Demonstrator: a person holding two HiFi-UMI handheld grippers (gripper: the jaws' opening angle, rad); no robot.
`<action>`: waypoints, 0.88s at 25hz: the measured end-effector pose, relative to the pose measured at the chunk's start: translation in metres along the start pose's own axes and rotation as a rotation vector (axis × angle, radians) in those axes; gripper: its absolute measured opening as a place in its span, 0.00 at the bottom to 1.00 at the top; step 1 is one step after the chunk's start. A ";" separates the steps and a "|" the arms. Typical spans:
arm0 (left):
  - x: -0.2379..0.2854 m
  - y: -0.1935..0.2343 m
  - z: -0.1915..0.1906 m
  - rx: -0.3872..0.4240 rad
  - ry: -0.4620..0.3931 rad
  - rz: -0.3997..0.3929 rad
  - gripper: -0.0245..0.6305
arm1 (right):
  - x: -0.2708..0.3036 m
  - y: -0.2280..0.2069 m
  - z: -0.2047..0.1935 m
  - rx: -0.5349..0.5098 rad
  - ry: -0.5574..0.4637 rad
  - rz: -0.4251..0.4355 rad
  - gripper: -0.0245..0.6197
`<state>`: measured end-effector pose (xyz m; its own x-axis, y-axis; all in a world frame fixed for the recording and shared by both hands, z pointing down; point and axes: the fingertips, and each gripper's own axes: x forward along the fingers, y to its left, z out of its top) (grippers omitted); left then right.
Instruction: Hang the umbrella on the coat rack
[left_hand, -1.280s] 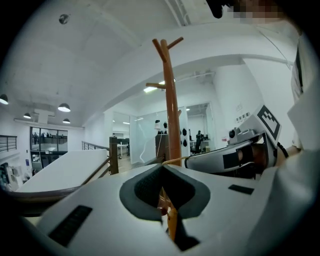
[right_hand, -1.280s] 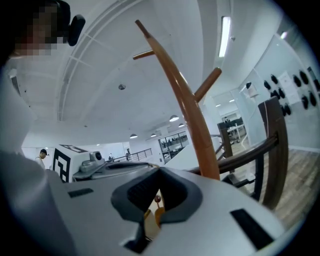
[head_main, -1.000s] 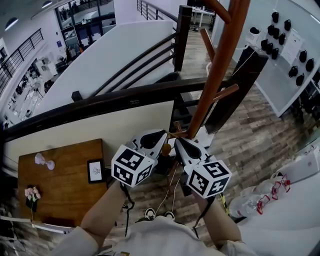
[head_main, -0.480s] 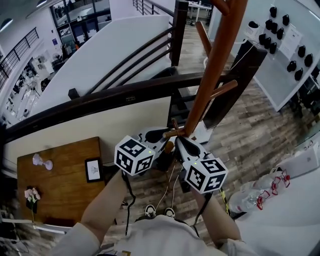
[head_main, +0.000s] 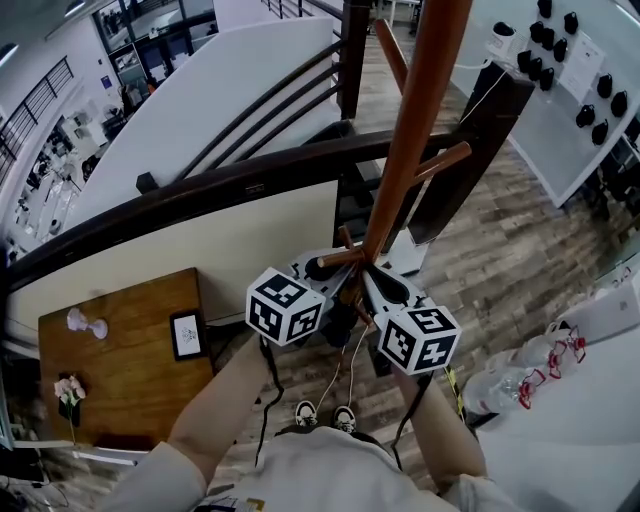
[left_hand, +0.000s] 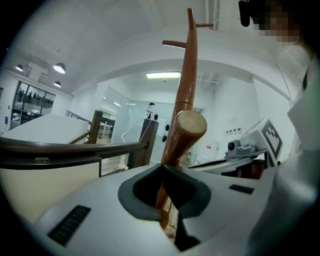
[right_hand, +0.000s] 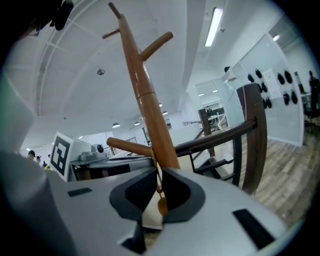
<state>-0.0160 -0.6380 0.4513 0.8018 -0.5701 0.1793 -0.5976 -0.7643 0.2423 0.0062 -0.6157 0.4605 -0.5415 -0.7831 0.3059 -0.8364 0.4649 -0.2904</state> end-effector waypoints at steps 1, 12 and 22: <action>0.000 0.002 -0.001 0.007 0.006 0.010 0.05 | 0.000 -0.003 -0.005 -0.017 0.019 -0.009 0.09; -0.069 0.022 0.001 0.143 0.056 0.211 0.14 | -0.036 -0.003 0.036 -0.120 -0.043 0.014 0.06; -0.135 -0.045 0.104 0.457 -0.113 0.306 0.14 | -0.104 0.054 0.134 -0.294 -0.280 0.084 0.05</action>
<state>-0.0978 -0.5584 0.3172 0.6017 -0.7959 0.0670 -0.7628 -0.5975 -0.2474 0.0292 -0.5643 0.2916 -0.5985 -0.8008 0.0222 -0.8011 0.5982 -0.0203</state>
